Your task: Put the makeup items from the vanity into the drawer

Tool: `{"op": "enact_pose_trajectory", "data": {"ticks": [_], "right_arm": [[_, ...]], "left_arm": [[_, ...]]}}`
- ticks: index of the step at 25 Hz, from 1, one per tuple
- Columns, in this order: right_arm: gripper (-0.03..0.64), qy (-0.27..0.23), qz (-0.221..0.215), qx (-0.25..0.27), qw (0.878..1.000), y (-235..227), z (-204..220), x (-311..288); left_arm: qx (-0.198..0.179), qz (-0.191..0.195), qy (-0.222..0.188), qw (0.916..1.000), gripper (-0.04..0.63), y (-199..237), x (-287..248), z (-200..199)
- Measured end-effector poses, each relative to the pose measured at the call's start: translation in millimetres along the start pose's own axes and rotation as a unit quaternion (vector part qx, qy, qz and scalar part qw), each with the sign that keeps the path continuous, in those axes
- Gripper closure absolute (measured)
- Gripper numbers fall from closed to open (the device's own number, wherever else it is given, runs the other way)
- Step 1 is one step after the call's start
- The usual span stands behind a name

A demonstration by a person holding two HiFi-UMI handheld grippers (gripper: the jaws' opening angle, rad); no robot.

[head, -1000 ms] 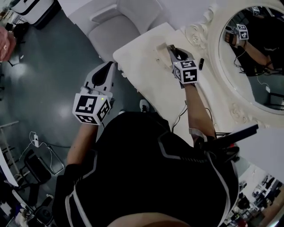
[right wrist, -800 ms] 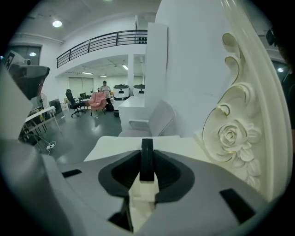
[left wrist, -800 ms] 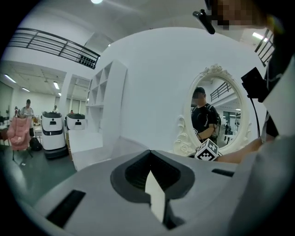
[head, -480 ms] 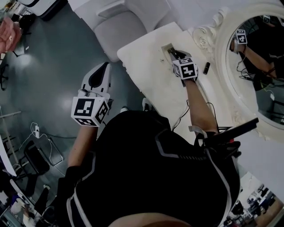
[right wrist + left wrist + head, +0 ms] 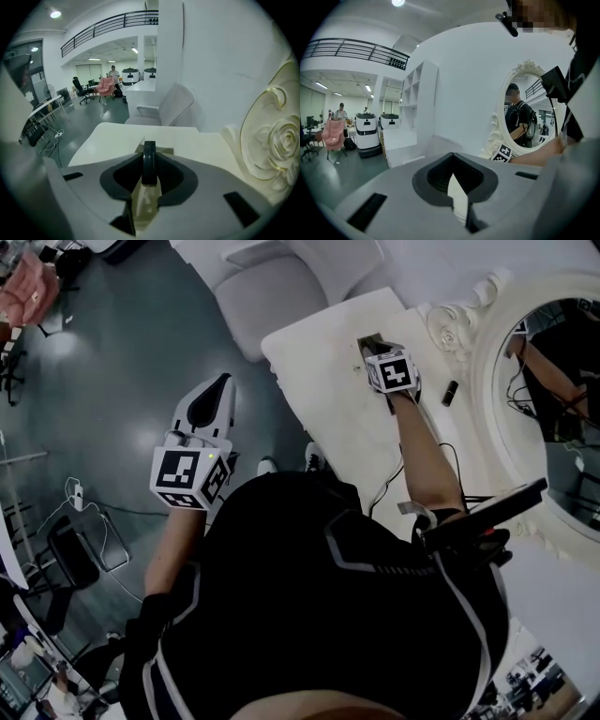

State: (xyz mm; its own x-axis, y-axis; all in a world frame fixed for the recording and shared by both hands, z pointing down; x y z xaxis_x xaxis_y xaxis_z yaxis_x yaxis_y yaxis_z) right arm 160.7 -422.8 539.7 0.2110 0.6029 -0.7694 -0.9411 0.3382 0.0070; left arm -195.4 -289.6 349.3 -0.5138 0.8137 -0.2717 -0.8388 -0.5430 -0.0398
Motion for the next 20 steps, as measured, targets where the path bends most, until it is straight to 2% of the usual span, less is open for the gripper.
{"op": "enact_pose_trajectory", "data": {"ticks": [5,10,20], "right_arm": [[0.522,0.031,0.004,0.014,0.999,1.4,-2.9,-20.2],[0.522,0.056,0.009,0.000,0.998,-1.5,2.9,-21.4],[0.503,0.077,0.006,0.011,0.997,-4.6,5.8,-14.2]], "left_arm": [[0.004,-0.010,0.007,0.9999,0.592,6.4,-7.1,6.7],[0.004,-0.009,0.010,0.9999,0.592,6.3,-5.5,9.7],[0.002,0.000,0.004,1.0000,0.592,-1.1,-7.6,7.2]]}}
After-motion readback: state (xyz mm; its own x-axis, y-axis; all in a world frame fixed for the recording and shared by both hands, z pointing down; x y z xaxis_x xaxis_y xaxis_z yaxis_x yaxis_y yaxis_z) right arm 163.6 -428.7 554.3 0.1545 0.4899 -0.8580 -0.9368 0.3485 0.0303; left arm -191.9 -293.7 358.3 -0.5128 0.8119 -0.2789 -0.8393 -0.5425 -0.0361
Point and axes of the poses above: the fingertips, and each gripper's own axes: x backward along the fingers, y to its left, z out of its underside, the point moved 9 cm from there along x, backward along the fingers, and after that the axes turned 7 degrees about -x, right-handed, at the moved point
